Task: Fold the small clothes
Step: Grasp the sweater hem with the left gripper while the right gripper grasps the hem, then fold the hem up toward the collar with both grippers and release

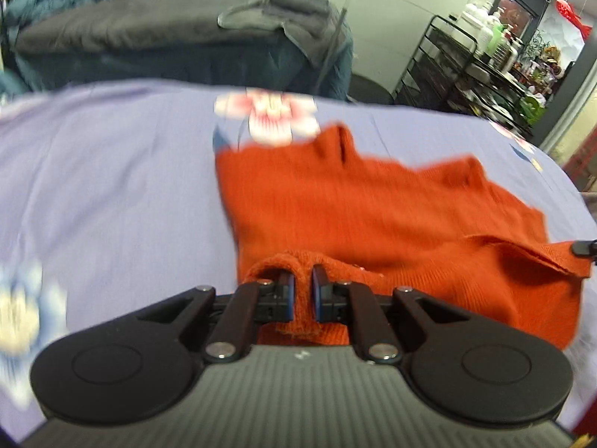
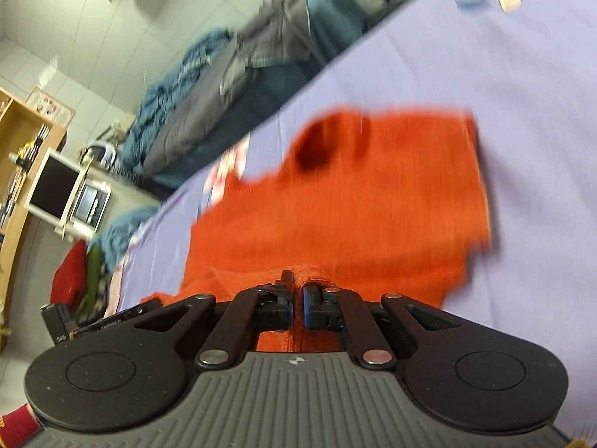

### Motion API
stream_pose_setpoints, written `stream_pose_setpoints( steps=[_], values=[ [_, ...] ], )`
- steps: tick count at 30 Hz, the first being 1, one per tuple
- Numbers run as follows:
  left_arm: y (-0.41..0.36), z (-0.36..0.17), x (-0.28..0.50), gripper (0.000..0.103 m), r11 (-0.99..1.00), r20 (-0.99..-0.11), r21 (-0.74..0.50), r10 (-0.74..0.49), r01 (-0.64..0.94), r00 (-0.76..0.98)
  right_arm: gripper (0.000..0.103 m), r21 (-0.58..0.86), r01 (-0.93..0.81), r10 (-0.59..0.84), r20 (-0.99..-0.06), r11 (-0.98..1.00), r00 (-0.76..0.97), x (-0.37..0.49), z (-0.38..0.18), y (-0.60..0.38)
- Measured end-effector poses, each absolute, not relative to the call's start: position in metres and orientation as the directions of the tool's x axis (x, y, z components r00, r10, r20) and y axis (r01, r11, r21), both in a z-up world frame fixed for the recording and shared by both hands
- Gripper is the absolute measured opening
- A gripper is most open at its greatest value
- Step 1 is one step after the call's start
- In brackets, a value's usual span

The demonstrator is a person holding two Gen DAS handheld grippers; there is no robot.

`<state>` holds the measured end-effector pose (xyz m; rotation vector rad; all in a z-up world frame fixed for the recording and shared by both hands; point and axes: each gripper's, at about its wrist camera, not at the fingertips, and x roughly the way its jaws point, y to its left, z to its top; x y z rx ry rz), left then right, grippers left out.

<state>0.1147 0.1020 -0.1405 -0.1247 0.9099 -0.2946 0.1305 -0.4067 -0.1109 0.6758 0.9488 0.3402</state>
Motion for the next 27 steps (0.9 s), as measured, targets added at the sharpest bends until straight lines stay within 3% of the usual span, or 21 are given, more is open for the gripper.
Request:
stream_pose_setpoints(
  steps=[11,14,17,18,19,20,21,24,27],
  values=[
    [0.083,-0.152,0.232,0.011,0.962,-0.743,-0.245,-0.266,0.120,0.615,0.008,0.590,0.074,0.418,-0.649,0.804,0.635,0.191,-0.124,-0.429],
    [0.084,-0.164,0.255,0.019,0.971,-0.771,-0.238,-0.203,0.023,0.603,0.008,0.571,0.132,0.379,-0.682,0.810,0.625,0.202,-0.135,-0.434],
    [0.086,-0.168,0.265,0.050,0.990,-0.802,-0.139,-0.095,-0.029,0.590,0.011,0.516,0.175,0.321,-0.727,0.839,0.607,0.211,-0.144,-0.431],
    [0.086,-0.167,0.263,0.051,0.996,-0.803,-0.090,-0.058,-0.024,0.594,0.021,0.497,0.180,0.297,-0.729,0.849,0.617,0.209,-0.142,-0.429],
    [0.084,-0.163,0.258,0.051,0.999,-0.795,-0.045,-0.034,-0.003,0.606,0.039,0.473,0.185,0.263,-0.727,0.861,0.634,0.204,-0.139,-0.426],
    [0.081,-0.160,0.251,0.054,0.999,-0.784,-0.014,-0.030,0.031,0.620,0.047,0.453,0.185,0.234,-0.717,0.872,0.657,0.198,-0.134,-0.425],
    [0.076,-0.156,0.242,0.059,0.997,-0.772,0.015,-0.036,0.075,0.635,0.067,0.435,0.182,0.206,-0.702,0.882,0.681,0.190,-0.129,-0.422],
    [0.056,-0.145,0.208,0.060,0.979,-0.730,0.087,-0.063,0.184,0.680,0.068,0.374,0.122,0.167,-0.650,0.919,0.741,0.163,-0.116,-0.408],
    [0.037,-0.146,0.182,0.058,0.960,-0.724,0.045,-0.160,0.278,0.671,0.057,0.311,-0.068,0.263,-0.645,0.948,0.717,0.160,-0.113,-0.377]
  ],
)
